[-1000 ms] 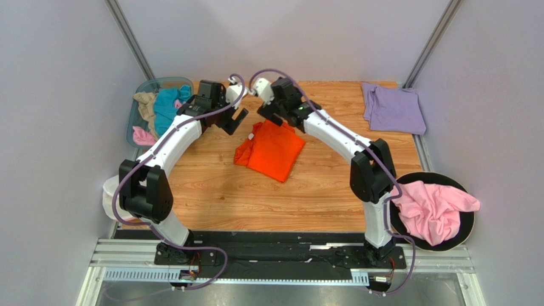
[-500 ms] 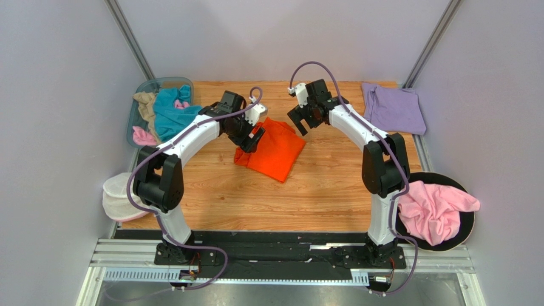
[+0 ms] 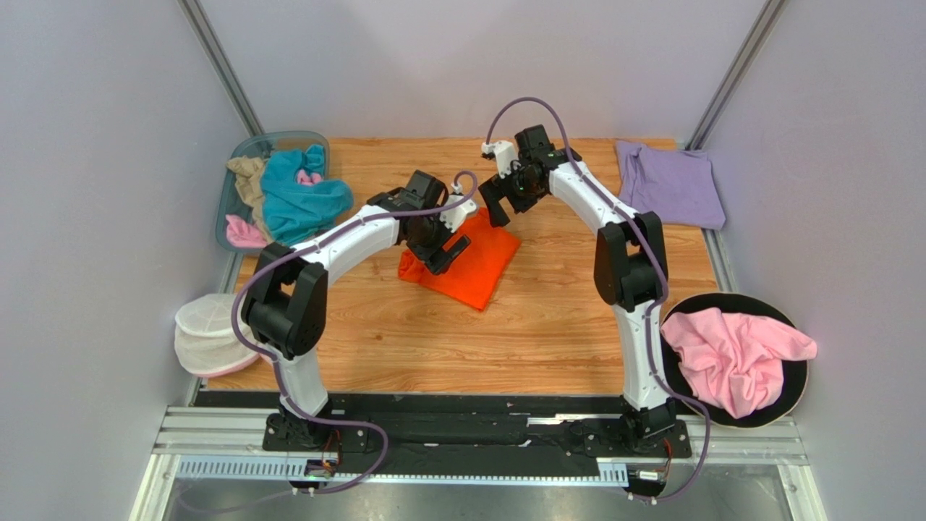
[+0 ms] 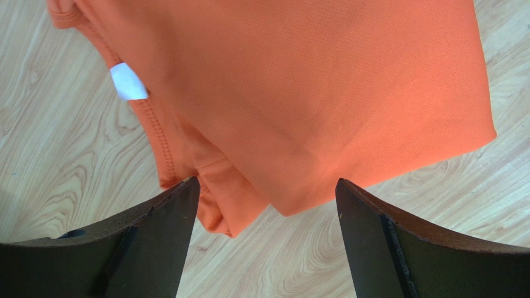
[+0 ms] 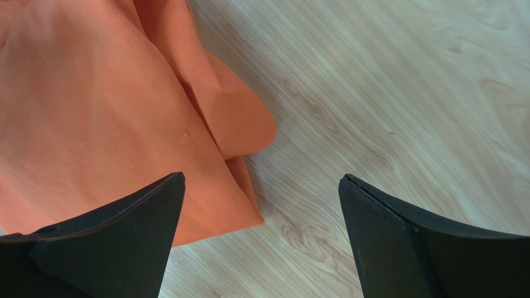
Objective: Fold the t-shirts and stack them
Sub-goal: Fold the tshirt
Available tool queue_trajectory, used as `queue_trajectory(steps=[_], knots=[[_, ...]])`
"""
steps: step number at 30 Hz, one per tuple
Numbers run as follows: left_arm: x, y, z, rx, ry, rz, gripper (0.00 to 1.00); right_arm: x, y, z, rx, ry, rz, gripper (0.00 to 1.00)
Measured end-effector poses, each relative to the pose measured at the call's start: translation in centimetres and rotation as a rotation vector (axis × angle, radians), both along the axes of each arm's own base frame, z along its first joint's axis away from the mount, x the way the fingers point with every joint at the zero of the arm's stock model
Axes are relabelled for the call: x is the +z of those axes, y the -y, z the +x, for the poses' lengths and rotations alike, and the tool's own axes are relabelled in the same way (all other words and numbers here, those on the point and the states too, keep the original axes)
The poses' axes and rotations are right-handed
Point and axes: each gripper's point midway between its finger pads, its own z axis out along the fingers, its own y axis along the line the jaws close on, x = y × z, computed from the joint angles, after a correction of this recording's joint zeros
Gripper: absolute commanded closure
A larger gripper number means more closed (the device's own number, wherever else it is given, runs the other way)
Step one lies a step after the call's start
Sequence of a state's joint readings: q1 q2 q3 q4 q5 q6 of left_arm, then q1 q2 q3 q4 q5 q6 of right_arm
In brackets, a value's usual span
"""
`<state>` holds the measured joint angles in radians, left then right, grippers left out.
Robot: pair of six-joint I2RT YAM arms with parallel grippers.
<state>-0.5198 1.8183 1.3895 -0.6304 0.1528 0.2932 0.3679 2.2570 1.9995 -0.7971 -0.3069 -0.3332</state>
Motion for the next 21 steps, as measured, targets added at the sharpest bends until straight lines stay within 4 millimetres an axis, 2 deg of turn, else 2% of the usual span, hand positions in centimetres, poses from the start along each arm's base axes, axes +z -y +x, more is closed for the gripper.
queue_trajectory(steps=[8,17,21], knots=[[-1.5,-0.2,0.1,0.006,0.018,0.082,0.11,-3.2,-1.1,-0.6,0.039,-0.107,0.037,0.0],[-4.9,-0.5,-1.2,-0.01,-0.026,0.169,0.12,-2.9,-2.4,-1.1,0.077,-0.145,0.097,0.0],[-5.4,-0.1,-1.5,-0.027,-0.021,0.197,0.12,-2.5,-2.9,-1.2,0.093,-0.148,0.126,0.0]])
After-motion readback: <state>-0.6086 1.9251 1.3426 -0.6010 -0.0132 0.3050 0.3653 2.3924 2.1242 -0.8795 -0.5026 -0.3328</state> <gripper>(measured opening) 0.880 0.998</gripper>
